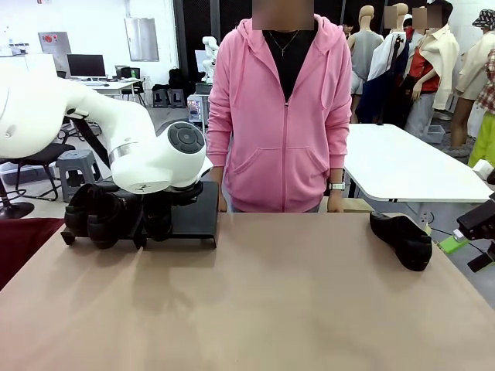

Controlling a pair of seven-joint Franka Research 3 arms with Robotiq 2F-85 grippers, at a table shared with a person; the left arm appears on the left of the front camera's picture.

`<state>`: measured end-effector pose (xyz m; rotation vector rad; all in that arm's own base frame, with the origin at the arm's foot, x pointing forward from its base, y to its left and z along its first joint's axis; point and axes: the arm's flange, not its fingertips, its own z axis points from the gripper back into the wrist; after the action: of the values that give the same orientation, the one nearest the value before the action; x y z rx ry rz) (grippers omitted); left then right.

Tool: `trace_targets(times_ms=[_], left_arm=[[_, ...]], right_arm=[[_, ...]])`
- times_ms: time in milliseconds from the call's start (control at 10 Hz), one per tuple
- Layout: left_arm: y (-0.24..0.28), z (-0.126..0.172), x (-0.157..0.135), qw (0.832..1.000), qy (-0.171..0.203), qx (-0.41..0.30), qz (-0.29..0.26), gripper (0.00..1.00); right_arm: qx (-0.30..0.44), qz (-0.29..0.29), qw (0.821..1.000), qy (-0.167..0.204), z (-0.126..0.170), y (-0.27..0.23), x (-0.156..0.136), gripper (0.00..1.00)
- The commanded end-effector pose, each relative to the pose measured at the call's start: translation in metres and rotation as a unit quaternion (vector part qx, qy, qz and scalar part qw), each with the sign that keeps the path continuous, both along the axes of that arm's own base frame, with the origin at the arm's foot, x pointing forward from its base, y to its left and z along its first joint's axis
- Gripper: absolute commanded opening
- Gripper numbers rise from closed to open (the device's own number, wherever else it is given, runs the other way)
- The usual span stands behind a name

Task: Organize the shoes by placing them on the stand.
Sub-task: Place the Shoe from the middle of the table onto the Shoes Stand.

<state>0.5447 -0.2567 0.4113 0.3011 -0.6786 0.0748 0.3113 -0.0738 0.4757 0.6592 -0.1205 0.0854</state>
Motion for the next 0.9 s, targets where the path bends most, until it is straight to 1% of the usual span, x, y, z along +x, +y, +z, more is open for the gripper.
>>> trace_targets(times_ms=[0, 200, 400, 500, 600, 800], left_arm=[[-0.001, 0.005, 0.006, 1.000, -0.023, 0.003, 0.003, 0.00], [0.000, 0.001, 0.013, 1.000, -0.023, 0.009, 0.007, 0.00], [0.002, -0.001, 0.017, 0.999, -0.042, 0.014, 0.020, 0.00], [0.002, 0.000, 0.017, 0.998, -0.062, 0.013, 0.022, 0.58], [0.001, 0.002, 0.017, 0.996, -0.080, 0.012, 0.022, 1.00], [-0.003, 0.003, 0.015, 0.996, -0.088, 0.016, 0.017, 1.00]], right_arm=[[0.003, -0.004, 1.000, 0.004, 0.005, 0.000, 0.001, 1.00], [0.003, -0.004, 1.000, 0.004, 0.005, 0.000, 0.001, 1.00], [0.003, -0.004, 1.000, 0.004, 0.005, 0.000, 0.001, 1.00], [0.003, -0.004, 1.000, 0.004, 0.005, 0.000, 0.001, 1.00], [0.003, -0.004, 1.000, 0.004, 0.005, 0.000, 0.001, 1.00], [0.003, -0.004, 1.000, 0.004, 0.005, 0.000, 0.001, 1.00]])
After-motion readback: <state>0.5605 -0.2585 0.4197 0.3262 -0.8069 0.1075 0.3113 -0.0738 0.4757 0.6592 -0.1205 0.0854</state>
